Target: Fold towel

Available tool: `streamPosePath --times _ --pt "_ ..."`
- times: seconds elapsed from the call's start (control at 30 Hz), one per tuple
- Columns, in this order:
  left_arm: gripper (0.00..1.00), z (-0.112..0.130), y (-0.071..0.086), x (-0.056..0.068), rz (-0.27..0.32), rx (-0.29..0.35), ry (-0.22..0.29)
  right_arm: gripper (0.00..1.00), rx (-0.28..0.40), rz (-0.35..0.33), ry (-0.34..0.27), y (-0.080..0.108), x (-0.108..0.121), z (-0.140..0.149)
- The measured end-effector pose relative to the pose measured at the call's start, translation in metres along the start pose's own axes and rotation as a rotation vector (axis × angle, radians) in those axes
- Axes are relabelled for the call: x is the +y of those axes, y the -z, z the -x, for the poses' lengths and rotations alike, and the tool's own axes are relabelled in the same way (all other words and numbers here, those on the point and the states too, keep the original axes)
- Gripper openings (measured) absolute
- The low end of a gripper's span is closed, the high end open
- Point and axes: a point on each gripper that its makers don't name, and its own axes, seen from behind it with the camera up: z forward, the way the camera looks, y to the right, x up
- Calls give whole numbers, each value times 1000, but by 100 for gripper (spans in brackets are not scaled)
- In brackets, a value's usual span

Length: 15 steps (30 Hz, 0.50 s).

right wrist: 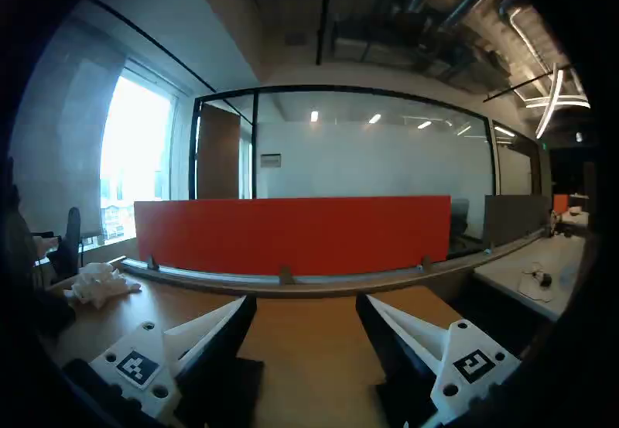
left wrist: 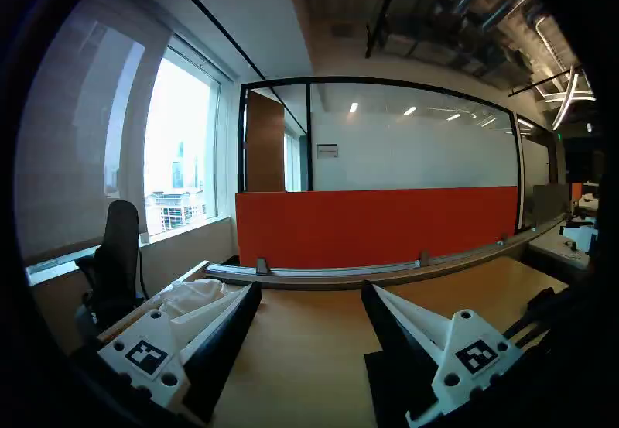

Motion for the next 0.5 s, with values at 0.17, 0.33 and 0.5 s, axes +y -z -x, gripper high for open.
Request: streamPosePath --times 0.17,0.33,0.5 --pt "96 5 -3 14 41 -27 -14 99 -30 -22 16 3 -3 -4" --pt "96 13 -1 25 99 -73 -36 99 -68 -94 73 7 -20 -4" --pt "96 21 1 35 162 -114 -52 100 -117 -186 135 12 -42 0"
